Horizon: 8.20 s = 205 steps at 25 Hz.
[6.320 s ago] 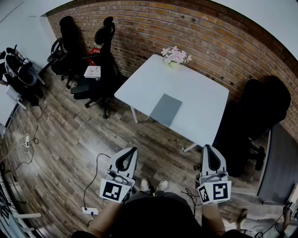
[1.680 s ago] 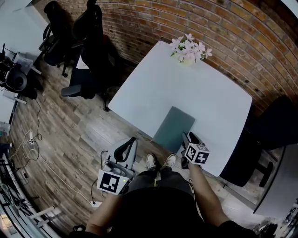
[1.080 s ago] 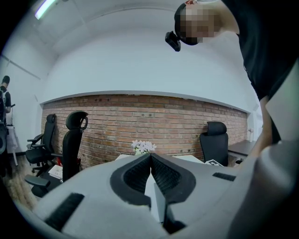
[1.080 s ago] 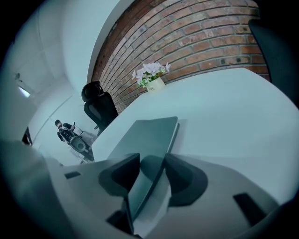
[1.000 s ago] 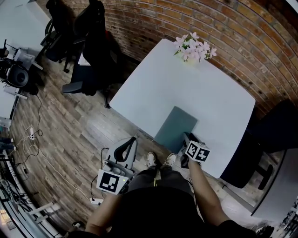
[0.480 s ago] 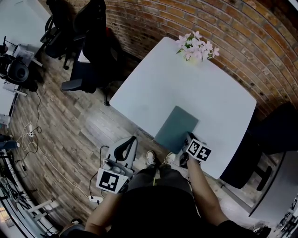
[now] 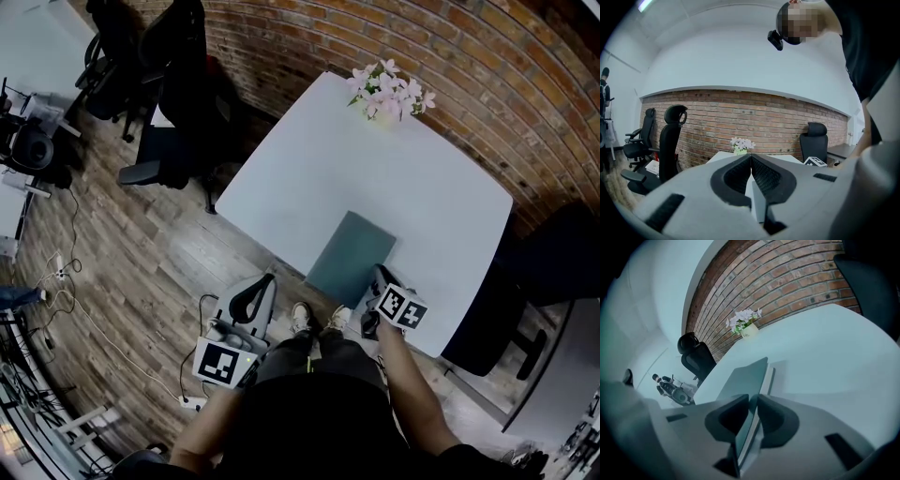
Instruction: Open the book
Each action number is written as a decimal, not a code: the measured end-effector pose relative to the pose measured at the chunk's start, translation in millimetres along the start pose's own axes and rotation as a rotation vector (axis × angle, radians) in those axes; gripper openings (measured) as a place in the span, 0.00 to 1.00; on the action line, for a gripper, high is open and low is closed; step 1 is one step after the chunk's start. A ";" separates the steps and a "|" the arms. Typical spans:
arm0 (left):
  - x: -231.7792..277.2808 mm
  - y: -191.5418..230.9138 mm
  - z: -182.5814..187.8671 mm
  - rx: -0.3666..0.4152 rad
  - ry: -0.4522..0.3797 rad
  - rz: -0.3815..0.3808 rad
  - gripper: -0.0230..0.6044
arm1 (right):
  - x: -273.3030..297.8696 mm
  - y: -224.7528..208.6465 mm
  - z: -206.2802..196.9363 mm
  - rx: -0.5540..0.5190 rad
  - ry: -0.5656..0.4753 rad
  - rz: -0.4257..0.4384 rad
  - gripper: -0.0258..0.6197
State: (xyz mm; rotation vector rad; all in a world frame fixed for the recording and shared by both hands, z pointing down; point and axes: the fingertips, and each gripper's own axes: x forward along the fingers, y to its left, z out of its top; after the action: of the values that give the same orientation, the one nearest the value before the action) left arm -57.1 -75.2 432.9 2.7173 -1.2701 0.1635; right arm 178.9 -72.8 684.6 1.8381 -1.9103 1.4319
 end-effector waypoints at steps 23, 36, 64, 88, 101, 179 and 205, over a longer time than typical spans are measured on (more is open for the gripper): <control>-7.0 -7.2 -6.5 -0.036 0.009 0.013 0.08 | -22.6 50.8 27.8 -0.319 -0.102 0.072 0.13; -14.9 0.2 0.2 -0.045 -0.027 0.039 0.08 | -28.0 89.2 41.6 -0.460 -0.136 0.107 0.13; -28.2 45.6 3.5 -0.082 -0.066 0.131 0.08 | 5.5 202.3 58.9 -0.745 -0.162 0.265 0.16; -42.4 84.1 -2.8 -0.098 -0.053 0.210 0.08 | 93.8 271.9 34.7 -0.982 -0.070 0.391 0.16; -46.1 96.0 -6.1 -0.110 -0.046 0.219 0.08 | 88.4 297.0 18.8 -1.064 -0.073 0.502 0.43; 6.6 14.7 86.9 0.071 -0.239 -0.036 0.08 | -316.1 109.4 235.4 -0.657 -0.845 -0.118 0.06; -8.8 17.3 86.3 0.090 -0.228 -0.014 0.08 | -307.8 149.7 213.8 -0.782 -0.842 -0.047 0.06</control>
State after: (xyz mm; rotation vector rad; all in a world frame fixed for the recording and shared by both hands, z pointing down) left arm -72.6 -94.2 347.8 2.8884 -1.3298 -0.0957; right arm 237.6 -28.1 287.8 2.1175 -2.2038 -0.2449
